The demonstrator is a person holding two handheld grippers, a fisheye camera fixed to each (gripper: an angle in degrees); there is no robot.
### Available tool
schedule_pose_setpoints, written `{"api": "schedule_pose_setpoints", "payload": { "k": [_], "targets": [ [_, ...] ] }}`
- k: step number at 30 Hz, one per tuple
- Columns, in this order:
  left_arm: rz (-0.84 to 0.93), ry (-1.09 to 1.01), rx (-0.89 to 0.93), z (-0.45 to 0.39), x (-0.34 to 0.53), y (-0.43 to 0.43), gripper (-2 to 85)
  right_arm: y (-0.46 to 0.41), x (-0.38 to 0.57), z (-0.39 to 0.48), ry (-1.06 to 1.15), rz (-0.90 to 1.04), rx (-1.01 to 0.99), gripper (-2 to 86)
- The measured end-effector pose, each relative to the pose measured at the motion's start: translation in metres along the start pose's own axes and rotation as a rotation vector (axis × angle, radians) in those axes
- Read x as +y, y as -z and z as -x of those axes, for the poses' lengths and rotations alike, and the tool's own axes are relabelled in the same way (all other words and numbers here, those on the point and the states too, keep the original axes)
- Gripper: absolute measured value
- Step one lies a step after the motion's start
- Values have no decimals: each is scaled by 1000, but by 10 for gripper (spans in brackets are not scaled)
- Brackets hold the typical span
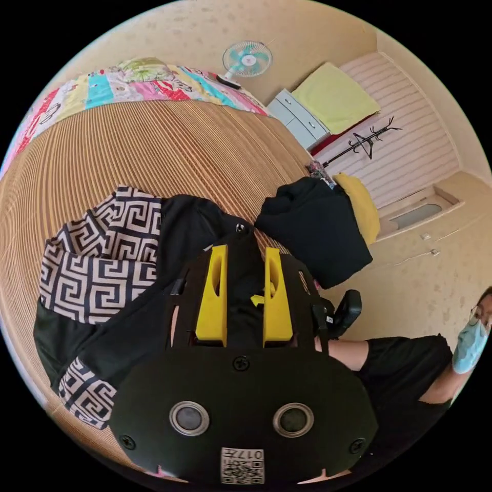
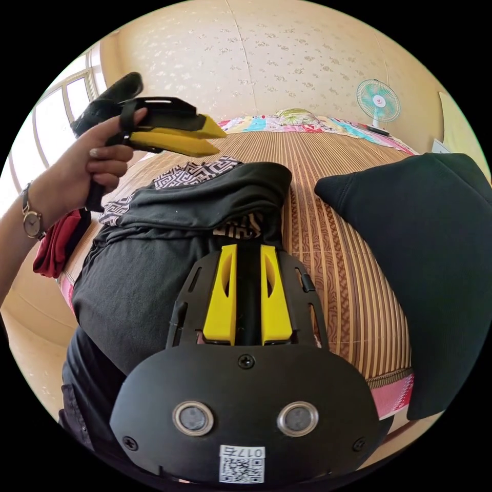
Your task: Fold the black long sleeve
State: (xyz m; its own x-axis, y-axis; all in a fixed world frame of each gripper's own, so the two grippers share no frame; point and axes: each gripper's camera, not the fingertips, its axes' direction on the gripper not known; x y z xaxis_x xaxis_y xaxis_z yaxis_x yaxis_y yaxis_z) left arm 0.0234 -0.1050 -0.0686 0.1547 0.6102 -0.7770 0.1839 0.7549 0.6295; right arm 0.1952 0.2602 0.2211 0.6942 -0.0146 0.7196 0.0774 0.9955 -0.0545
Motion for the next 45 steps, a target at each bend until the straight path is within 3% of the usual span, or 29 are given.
{"api": "schedule_pose_setpoints", "payload": {
  "k": [3,10,13,16,23,28,31,34,38,42,45],
  "targets": [
    [16,1,-77,12,-21,-37,110,2,-3,-3,-3,3,-6,75],
    [36,159,17,97,-23,-61,98,6,-9,-13,-22,8,-29,71],
    [108,72,53,104,-5,-74,89,9,-11,-15,-26,5,-35,70],
    [87,15,-6,106,21,-63,74,11,-12,-14,-24,4,-33,70],
    [115,-73,60,131,47,-50,-7,17,-15,-12,-20,3,-30,68],
    [-10,-71,170,164,60,-23,-9,19,-16,-10,-18,3,-28,67],
    [-49,-24,122,189,66,-12,-7,21,-17,-9,-18,3,-27,67],
    [24,-81,17,200,70,-20,7,22,-17,-8,-18,2,-27,67],
    [140,-142,20,215,90,-46,110,23,-17,-6,-17,2,-25,67],
    [216,-150,-35,224,109,-67,109,24,-17,-3,-15,1,-21,67],
    [209,-224,-50,219,121,-69,33,25,-16,-2,-14,1,-21,68]
  ]
}}
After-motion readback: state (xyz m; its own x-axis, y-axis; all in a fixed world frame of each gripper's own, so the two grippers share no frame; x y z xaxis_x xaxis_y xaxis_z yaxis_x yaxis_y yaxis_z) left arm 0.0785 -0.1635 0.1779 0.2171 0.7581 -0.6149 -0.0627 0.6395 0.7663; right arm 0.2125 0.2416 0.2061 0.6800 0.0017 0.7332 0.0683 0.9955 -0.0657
